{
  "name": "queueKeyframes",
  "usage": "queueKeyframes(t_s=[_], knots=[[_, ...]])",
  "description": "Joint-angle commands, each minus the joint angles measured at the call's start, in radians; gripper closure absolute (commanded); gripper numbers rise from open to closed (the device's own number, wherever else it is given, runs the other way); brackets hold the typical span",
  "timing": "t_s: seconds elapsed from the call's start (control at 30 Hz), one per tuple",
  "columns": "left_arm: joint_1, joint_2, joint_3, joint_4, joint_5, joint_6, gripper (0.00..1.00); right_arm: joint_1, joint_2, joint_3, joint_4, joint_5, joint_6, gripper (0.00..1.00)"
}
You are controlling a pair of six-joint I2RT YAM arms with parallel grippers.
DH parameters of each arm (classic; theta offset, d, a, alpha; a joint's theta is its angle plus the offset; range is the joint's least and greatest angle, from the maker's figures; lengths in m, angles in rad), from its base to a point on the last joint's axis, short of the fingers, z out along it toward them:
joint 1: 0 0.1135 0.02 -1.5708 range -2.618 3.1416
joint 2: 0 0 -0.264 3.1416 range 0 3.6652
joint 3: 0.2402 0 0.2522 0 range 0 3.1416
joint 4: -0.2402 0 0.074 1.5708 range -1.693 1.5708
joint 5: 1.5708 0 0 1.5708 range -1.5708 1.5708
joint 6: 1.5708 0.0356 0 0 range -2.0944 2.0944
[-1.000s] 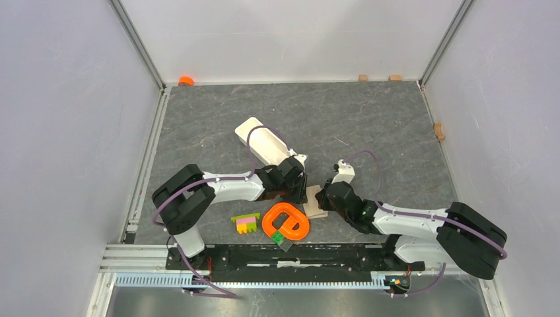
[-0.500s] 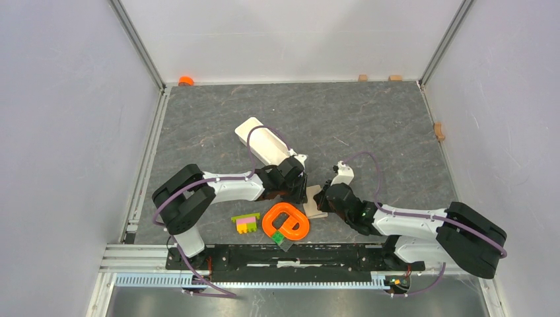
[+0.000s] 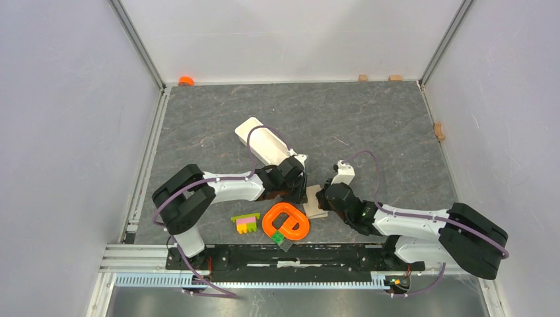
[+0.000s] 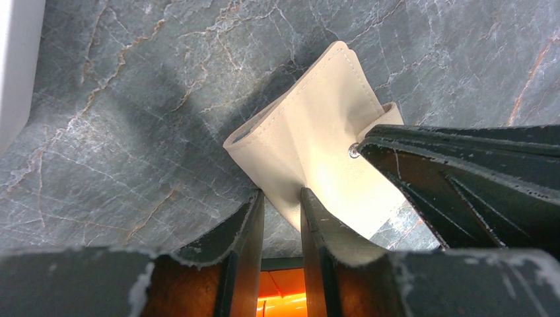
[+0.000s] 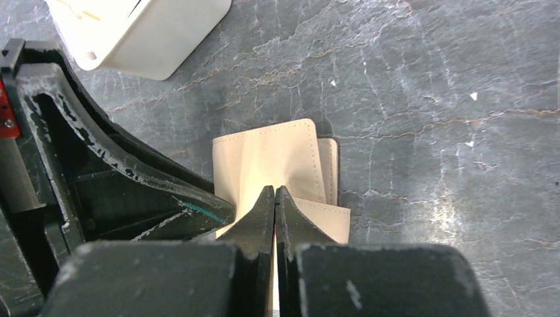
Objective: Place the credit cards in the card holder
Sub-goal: Close the card holder at the center of the board.
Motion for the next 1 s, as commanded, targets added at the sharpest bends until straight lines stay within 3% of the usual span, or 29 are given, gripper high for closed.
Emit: queueKeyframes(t_s=[0.0, 0.97], knots=[[-0.002, 0.023, 0.0, -0.029, -0.058, 0.024, 0.67, 0.0, -0.017, 0.039, -0.015, 0.061, -0.039, 1.0], [-0.002, 0.022, 0.0, -0.032, -0.058, 0.022, 0.67, 0.0, 0.05, 0.003, 0.076, -0.006, -0.001, 1.0]])
